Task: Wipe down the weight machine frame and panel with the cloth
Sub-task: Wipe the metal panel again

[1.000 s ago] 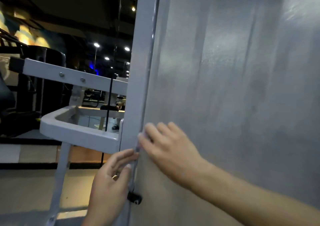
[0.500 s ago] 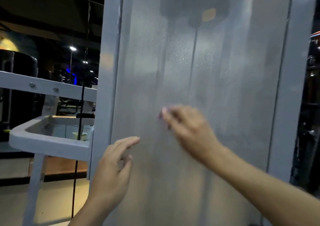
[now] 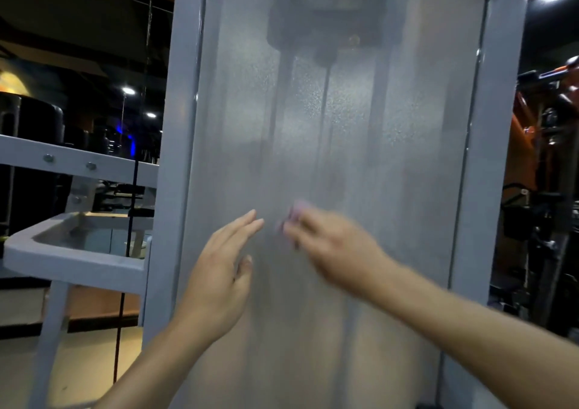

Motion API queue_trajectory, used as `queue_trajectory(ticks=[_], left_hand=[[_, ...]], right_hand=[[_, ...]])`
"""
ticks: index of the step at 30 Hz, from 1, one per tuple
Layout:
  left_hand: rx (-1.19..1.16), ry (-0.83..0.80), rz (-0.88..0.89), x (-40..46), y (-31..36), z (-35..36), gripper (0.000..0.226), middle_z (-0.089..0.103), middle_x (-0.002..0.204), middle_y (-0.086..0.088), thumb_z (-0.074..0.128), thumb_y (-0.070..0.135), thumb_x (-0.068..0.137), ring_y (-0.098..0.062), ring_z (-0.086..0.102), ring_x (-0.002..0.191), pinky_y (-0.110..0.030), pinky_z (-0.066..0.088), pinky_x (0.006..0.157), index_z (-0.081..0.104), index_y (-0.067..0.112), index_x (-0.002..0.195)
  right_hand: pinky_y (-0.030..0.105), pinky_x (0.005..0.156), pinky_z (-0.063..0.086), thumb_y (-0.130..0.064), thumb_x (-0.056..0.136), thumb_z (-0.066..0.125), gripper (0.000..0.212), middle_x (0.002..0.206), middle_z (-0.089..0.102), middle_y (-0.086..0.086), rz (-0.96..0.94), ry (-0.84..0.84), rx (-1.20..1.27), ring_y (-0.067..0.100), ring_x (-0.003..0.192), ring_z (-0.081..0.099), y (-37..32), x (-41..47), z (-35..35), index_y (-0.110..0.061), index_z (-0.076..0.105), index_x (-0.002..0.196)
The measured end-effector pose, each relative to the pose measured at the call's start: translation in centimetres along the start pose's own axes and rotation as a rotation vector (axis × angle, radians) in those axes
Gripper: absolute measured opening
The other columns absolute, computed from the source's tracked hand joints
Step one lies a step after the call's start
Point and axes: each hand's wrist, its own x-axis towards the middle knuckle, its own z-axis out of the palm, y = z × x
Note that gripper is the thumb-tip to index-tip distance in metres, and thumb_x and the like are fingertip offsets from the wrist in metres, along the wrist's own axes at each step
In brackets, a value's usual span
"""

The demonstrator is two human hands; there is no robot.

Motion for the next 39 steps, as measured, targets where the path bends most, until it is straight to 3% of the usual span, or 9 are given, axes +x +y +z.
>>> queue_trajectory(ticks=[4, 9, 11, 17, 21, 24, 29, 32, 39], left_hand=[[0.009, -0.044, 0.023, 0.2, 0.8, 1.1, 0.064, 0.038, 0.156, 0.019, 0.057, -0.008, 0.094, 0.004, 0.03, 0.146, -0.005, 0.013, 0.116, 0.05, 0.026, 0.148], [0.013, -0.041, 0.015, 0.6, 1.5, 2.3, 0.063, 0.034, 0.158, 0.019, 0.056, -0.007, 0.095, 0.001, 0.025, 0.149, -0.004, 0.008, 0.117, 0.049, 0.024, 0.15], [0.017, -0.038, 0.016, 0.5, 1.7, 3.0, 0.065, 0.032, 0.16, 0.018, 0.057, -0.009, 0.094, 0.002, 0.022, 0.149, -0.004, 0.007, 0.117, 0.049, 0.023, 0.15], [0.074, -0.062, 0.038, 0.2, 1.2, 4.0, 0.074, 0.023, 0.165, 0.015, 0.058, -0.011, 0.09, -0.001, 0.014, 0.154, -0.006, 0.004, 0.118, 0.043, 0.022, 0.155], [0.131, -0.081, 0.038, 0.2, 1.3, 4.2, 0.074, 0.013, 0.166, 0.019, 0.054, -0.006, 0.094, 0.006, 0.002, 0.153, -0.01, 0.002, 0.12, 0.035, 0.025, 0.158], [0.176, -0.085, 0.024, -0.1, 1.3, 4.7, 0.074, 0.007, 0.168, 0.017, 0.054, -0.005, 0.095, 0.002, -0.002, 0.155, -0.025, 0.007, 0.126, 0.033, 0.026, 0.158], [0.18, -0.078, 0.01, -0.1, 1.6, 5.2, 0.074, 0.01, 0.169, 0.009, 0.057, -0.007, 0.09, -0.006, 0.003, 0.156, -0.026, 0.009, 0.125, 0.039, 0.022, 0.157], [0.201, -0.095, 0.016, -0.2, 1.5, 5.0, 0.075, 0.008, 0.169, 0.008, 0.057, -0.007, 0.091, -0.009, 0.002, 0.156, -0.038, 0.015, 0.128, 0.037, 0.023, 0.157], [0.242, -0.14, 0.012, -0.3, 1.5, 4.8, 0.076, 0.001, 0.169, 0.009, 0.057, -0.003, 0.094, -0.01, -0.002, 0.156, -0.042, 0.015, 0.128, 0.032, 0.023, 0.16]], right_hand=[[0.034, 0.067, 0.044, -0.015, 0.106, 0.051, 0.019, 0.105, 0.065, 0.005, -0.129, -0.225, 0.107, 0.024, 0.084, 0.06, -1.0, -3.6, -1.6, -0.017, 0.069, 0.101], [0.04, 0.069, 0.055, -0.006, 0.093, 0.053, 0.025, 0.103, 0.063, 0.013, 0.254, 0.177, -0.159, 0.036, 0.079, 0.064, 9.2, 1.9, -6.8, -0.008, 0.072, 0.109], [0.04, 0.07, 0.052, -0.01, 0.098, 0.056, 0.017, 0.103, 0.062, 0.012, 0.322, 0.178, -0.161, 0.033, 0.079, 0.062, 7.4, 0.7, -6.0, -0.006, 0.07, 0.107], [0.031, 0.063, 0.031, -0.008, 0.1, 0.052, 0.018, 0.112, 0.064, 0.004, -0.13, -0.284, -0.003, 0.022, 0.082, 0.062, 0.3, -8.3, -2.3, -0.018, 0.067, 0.105], [0.04, 0.069, 0.054, -0.005, 0.096, 0.049, 0.027, 0.112, 0.068, 0.009, 0.061, -0.005, -0.144, 0.034, 0.087, 0.069, 9.4, -2.7, -6.5, -0.014, 0.072, 0.108], [0.042, 0.069, 0.054, -0.009, 0.097, 0.057, 0.014, 0.108, 0.065, 0.01, 0.336, 0.147, -0.215, 0.037, 0.082, 0.065, 11.5, -1.2, -8.3, -0.008, 0.068, 0.106], [0.034, 0.061, 0.045, -0.007, 0.09, 0.063, 0.019, 0.111, 0.059, 0.007, 0.053, -0.252, 0.017, 0.026, 0.076, 0.057, 0.2, -11.6, -2.8, -0.016, 0.063, 0.107], [0.031, 0.06, 0.039, -0.007, 0.089, 0.055, 0.021, 0.111, 0.063, 0.003, -0.103, -0.386, 0.033, 0.019, 0.08, 0.055, 1.0, -13.6, -3.0, -0.02, 0.064, 0.103], [0.04, 0.066, 0.052, -0.018, 0.098, 0.049, 0.019, 0.106, 0.063, 0.009, 0.309, 0.037, -0.23, 0.033, 0.078, 0.063, 10.7, -6.1, -8.7, -0.013, 0.064, 0.108]])
